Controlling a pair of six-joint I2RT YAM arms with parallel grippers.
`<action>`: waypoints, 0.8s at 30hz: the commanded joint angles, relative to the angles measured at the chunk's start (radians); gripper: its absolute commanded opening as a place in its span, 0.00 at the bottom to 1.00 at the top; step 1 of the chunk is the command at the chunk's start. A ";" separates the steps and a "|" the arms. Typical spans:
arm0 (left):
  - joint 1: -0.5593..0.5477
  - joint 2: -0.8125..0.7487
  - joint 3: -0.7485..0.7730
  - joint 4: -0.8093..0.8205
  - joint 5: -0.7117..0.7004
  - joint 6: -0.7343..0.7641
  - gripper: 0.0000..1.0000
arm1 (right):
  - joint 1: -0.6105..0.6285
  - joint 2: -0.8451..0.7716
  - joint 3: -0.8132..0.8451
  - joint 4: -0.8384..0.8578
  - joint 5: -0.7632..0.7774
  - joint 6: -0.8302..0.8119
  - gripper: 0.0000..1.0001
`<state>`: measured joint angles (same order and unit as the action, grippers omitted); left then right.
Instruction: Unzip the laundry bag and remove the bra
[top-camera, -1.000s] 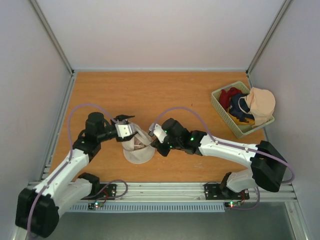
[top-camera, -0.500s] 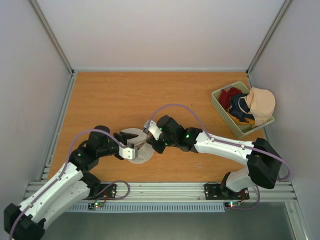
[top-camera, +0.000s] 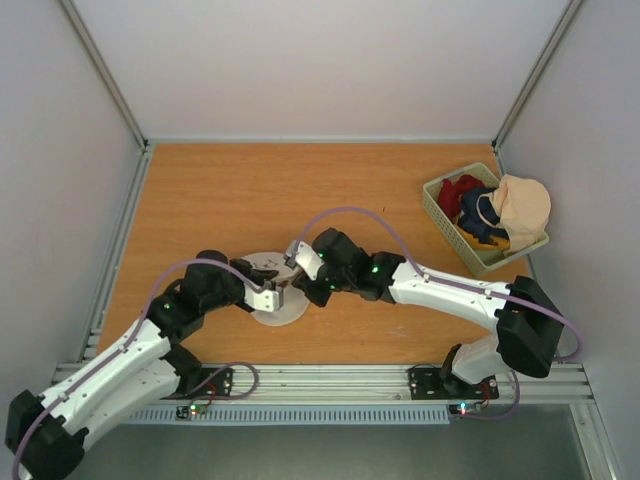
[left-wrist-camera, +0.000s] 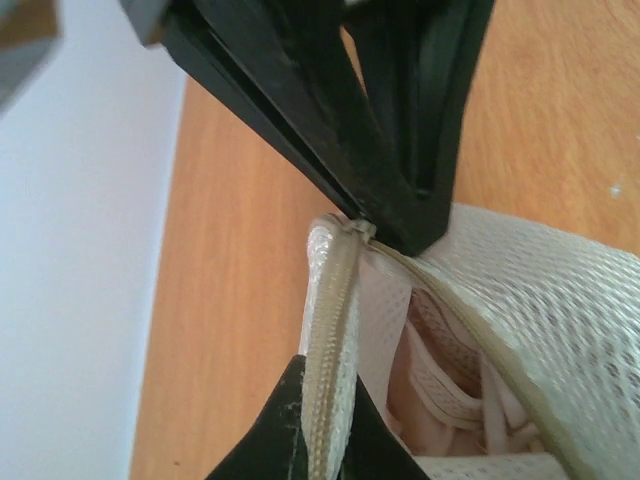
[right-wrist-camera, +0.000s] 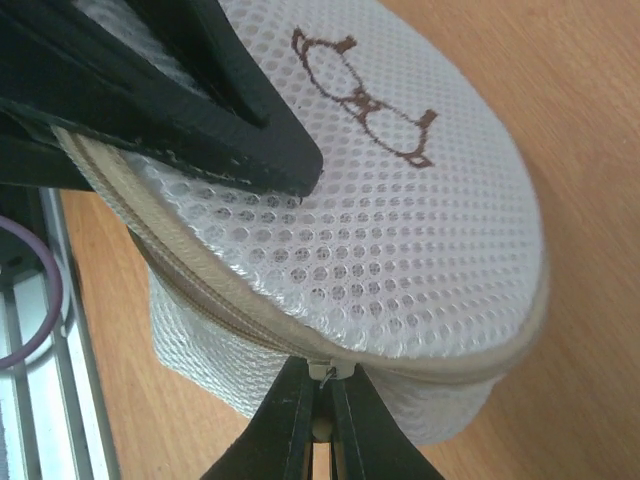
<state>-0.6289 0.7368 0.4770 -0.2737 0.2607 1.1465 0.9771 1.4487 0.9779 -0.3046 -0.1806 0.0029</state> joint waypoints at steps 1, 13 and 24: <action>-0.005 -0.068 -0.036 0.155 0.059 0.036 0.01 | -0.064 -0.006 0.036 -0.066 -0.032 -0.030 0.01; 0.006 -0.187 -0.004 0.092 0.278 0.049 0.01 | -0.334 -0.071 0.024 -0.201 -0.092 -0.062 0.01; 0.007 -0.081 0.172 0.179 0.326 -0.386 0.01 | -0.345 -0.072 -0.019 -0.127 -0.152 -0.077 0.01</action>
<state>-0.6209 0.6685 0.6193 -0.1902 0.4953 0.8783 0.6807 1.3827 0.9970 -0.4286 -0.4225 -0.0750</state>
